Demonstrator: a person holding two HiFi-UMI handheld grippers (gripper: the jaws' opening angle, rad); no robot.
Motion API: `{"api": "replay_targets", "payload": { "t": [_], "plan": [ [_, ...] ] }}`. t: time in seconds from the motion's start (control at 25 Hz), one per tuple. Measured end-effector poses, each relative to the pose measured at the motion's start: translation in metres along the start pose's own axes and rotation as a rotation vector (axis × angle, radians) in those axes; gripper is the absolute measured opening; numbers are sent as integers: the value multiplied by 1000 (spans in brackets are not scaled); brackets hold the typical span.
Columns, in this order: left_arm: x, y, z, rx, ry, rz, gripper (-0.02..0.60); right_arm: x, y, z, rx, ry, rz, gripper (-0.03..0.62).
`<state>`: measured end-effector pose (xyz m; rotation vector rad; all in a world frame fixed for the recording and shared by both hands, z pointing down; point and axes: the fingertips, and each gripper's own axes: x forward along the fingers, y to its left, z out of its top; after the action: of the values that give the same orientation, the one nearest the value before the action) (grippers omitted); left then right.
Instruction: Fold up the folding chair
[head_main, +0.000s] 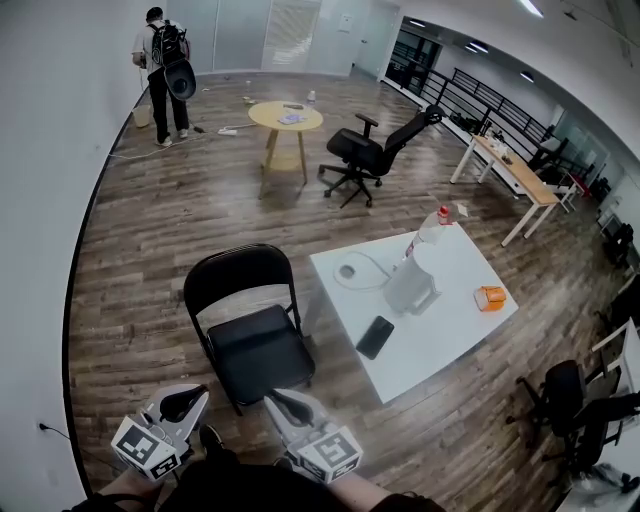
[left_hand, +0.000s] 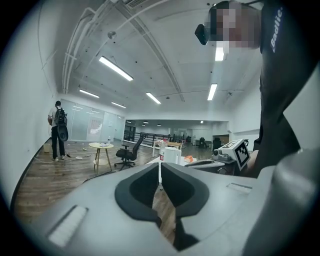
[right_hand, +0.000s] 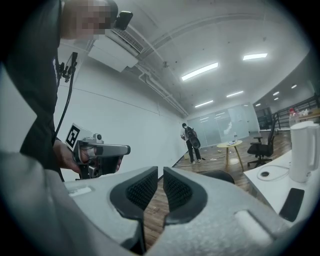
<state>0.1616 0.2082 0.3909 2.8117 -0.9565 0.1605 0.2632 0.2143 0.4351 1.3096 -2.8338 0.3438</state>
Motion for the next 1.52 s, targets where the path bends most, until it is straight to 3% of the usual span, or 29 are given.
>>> {"api": "replay_targets", "payload": {
  "t": [0.4, 0.76, 1.12, 1.52],
  "plan": [
    [8, 78, 14, 10, 14, -81, 28, 64, -5, -5, 15, 37, -103, 43],
    [4, 132, 12, -31, 1, -164, 38, 104, 9, 4, -9, 65, -179, 56],
    [16, 143, 2, -45, 29, -249, 75, 98, -1, -12, 65, 78, -251, 94],
    [66, 145, 6, 4, 90, -220, 116, 85, -54, -33, 140, 85, -225, 123]
  ]
}}
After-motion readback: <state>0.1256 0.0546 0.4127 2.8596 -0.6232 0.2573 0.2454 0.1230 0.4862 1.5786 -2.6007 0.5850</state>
